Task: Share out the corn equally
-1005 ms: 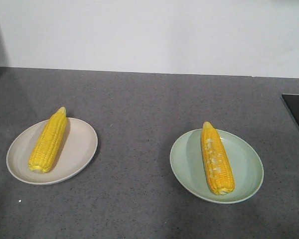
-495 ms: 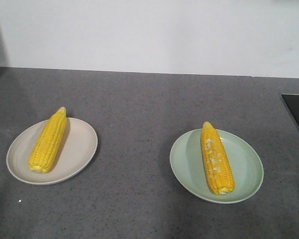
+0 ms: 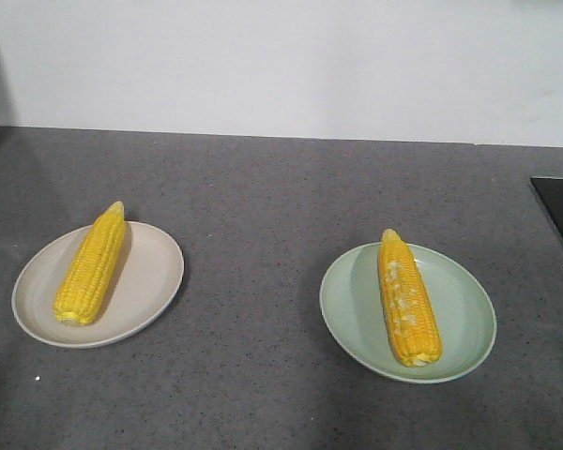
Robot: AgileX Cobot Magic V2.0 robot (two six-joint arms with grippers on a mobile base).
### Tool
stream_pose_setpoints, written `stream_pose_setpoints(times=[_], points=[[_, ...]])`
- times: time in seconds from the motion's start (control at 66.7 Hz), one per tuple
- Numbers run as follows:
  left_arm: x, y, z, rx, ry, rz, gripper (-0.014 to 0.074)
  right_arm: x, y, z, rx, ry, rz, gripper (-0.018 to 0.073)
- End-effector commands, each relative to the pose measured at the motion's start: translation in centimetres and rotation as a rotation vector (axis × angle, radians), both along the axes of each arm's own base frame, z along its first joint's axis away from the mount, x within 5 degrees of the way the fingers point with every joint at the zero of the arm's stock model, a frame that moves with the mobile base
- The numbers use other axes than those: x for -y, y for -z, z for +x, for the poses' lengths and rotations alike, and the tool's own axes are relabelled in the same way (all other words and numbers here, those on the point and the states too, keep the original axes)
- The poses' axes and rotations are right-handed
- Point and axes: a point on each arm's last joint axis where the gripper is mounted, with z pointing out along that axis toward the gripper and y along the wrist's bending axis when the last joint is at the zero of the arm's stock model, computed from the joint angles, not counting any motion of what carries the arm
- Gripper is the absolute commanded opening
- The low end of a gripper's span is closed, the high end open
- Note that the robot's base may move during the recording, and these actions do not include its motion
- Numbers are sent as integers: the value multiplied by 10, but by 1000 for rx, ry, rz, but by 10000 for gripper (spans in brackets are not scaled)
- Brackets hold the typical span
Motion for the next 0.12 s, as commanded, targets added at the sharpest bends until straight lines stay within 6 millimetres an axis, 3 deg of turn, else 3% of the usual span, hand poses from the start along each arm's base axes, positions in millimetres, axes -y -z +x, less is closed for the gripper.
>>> stream_pose_setpoints(times=[0.0,0.105], points=[[0,-3,-1,75,3,-11,-7,0,-4,-1,77,-3,-8,-5],[0,-3,-1,75,3,-11,-7,0,-4,-1,77,-3,-8,-5]])
